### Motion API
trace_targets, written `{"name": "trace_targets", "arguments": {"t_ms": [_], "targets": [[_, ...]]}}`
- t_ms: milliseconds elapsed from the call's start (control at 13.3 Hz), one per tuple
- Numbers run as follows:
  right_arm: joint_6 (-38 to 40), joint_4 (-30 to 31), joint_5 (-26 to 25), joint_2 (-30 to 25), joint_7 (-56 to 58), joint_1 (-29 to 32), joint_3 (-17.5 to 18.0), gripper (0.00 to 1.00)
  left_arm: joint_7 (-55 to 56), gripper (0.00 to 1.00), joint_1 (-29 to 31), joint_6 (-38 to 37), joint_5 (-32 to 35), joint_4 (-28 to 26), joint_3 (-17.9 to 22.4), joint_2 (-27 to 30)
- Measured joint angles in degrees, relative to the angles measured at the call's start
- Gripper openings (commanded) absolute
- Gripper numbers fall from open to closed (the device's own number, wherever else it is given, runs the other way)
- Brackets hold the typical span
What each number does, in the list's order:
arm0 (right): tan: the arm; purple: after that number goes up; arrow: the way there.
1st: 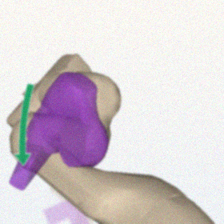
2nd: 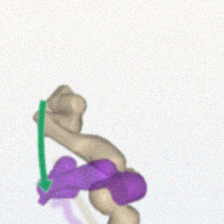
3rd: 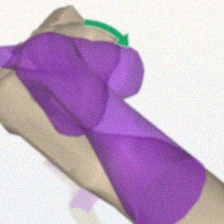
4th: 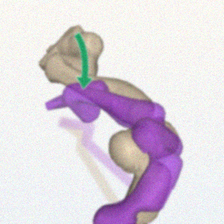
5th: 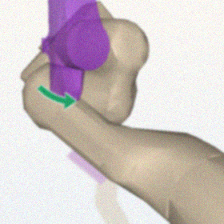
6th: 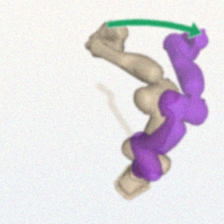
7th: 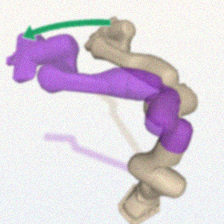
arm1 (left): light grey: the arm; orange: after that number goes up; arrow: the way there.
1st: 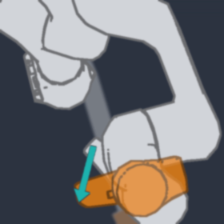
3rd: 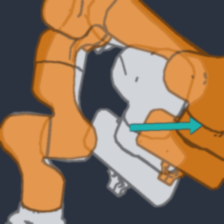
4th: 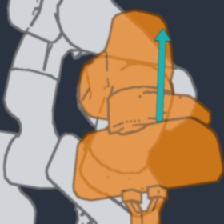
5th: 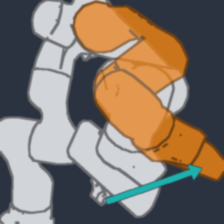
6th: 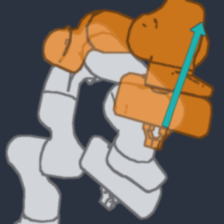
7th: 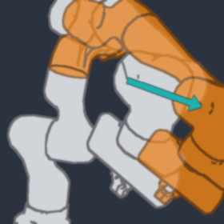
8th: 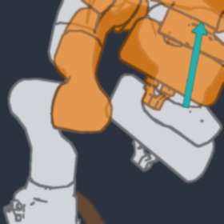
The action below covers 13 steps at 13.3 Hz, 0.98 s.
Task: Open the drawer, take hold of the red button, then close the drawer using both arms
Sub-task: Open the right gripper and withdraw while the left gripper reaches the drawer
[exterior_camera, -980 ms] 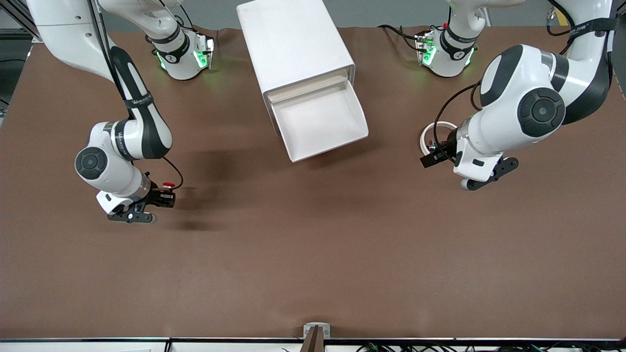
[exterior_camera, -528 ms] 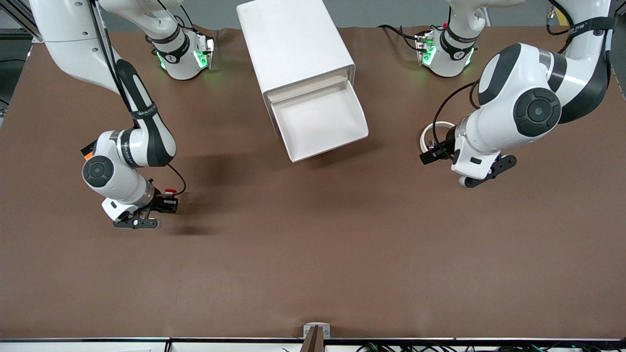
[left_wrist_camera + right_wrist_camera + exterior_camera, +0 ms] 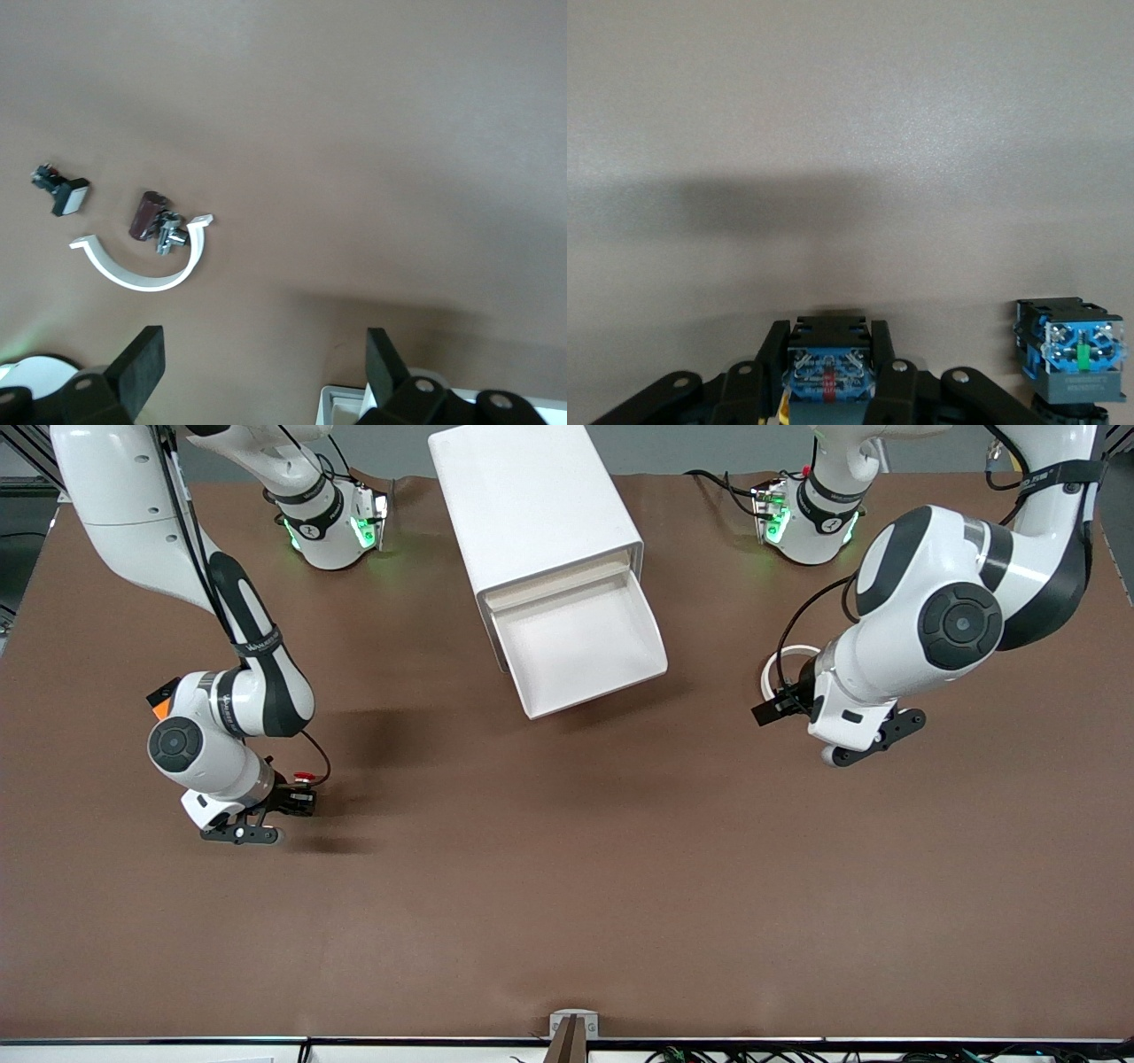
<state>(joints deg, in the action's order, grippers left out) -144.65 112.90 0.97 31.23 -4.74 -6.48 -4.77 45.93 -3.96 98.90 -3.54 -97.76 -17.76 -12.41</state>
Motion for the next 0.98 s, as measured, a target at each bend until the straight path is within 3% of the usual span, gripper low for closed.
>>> {"name": "trace_targets", "arguments": {"t_ms": [226, 301, 377, 754, 980], "targets": [[-0.6, 0.0, 0.0, 0.8, 0.0, 0.0, 0.1, 0.0, 0.0, 1.0, -2.3, 5.4, 0.0, -0.9, -0.1, -1.6], [-0.8, 0.0, 0.0, 1.1, 0.0, 0.0, 0.1, 0.15, 0.0, 1.0, -3.3, 7.9, 0.0, -1.7, -0.1, -2.3], [-0.8, 0.0, 0.0, 1.1, 0.0, 0.0, 0.1, 0.99, 0.0, 1.0, -4.2, 10.0, 0.0, -2.6, -0.1, -3.1], [-0.1, -1.6, 0.0, 1.2, 0.2, 0.1, 0.0, 1.0, 2.6, 1.0, -10.4, 17.7, 0.0, -5.3, -0.3, -7.1], [7.7, -5.4, 0.0, 0.4, 1.7, 0.4, -0.1, 1.0, 7.4, 1.0, -14.6, 24.8, 0.0, -6.9, -0.4, -9.0]]}}
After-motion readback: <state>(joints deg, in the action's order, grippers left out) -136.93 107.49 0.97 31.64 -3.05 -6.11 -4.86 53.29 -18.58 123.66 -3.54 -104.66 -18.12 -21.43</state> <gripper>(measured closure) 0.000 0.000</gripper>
